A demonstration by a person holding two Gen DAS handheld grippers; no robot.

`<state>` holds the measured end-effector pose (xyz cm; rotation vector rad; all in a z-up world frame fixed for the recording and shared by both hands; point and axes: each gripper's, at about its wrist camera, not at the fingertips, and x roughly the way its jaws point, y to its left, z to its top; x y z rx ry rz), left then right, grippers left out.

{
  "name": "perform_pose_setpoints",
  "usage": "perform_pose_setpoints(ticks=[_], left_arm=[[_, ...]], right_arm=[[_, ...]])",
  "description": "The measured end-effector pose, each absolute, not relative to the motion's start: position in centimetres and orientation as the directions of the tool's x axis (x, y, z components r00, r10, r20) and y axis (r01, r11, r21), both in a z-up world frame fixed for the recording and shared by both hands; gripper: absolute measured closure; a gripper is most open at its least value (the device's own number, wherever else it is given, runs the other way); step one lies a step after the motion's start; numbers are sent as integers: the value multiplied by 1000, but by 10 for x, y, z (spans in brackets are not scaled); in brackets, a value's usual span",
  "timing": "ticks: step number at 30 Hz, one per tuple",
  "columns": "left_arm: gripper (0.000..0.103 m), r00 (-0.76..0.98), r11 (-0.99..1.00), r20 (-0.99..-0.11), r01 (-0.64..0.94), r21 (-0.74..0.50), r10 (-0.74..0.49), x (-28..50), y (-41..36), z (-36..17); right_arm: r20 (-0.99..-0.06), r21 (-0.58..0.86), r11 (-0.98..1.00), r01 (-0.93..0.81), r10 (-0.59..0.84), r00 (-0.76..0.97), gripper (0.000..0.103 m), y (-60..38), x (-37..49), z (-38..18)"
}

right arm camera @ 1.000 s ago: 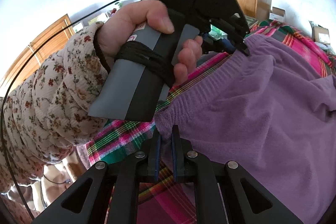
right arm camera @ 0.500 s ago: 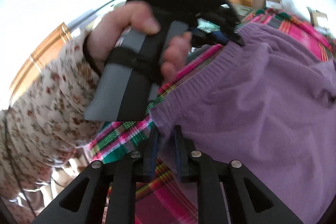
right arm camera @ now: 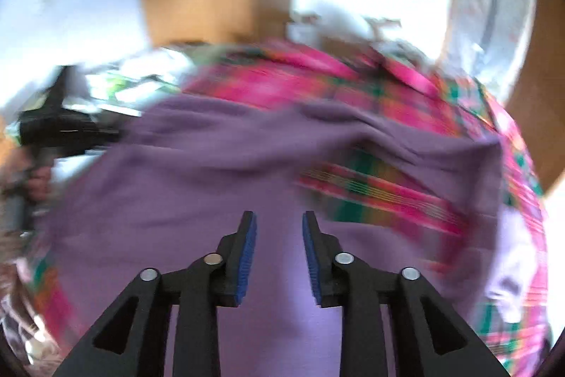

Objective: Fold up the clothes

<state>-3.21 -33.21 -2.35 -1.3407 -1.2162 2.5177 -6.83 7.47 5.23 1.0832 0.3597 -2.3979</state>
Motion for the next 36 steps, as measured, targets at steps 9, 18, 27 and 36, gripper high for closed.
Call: perform_pose_setpoints(ticks=[9,18,27,36], left_arm=[[94,-631,-692,-686,310,-651,363,-31,-331,-24],[94,-630,-690,-688,317,-651,360,-31,-332,-24],[94,-631,-694,-693,323,-643,349,-32,-330,-23],[94,-632,-694,-699,336,-637,335,-31,-329,-22]], right_arm=[[-827,70,-816,574,-370,-424,59,85,-103,16],[-811,41,-808,588,-370,-452,98,81,-97,12],[-800,2,-882,471,-285,-529,103,121,-93,20],[-742,125,-906,405,-356,-567,98,170,-79,39]])
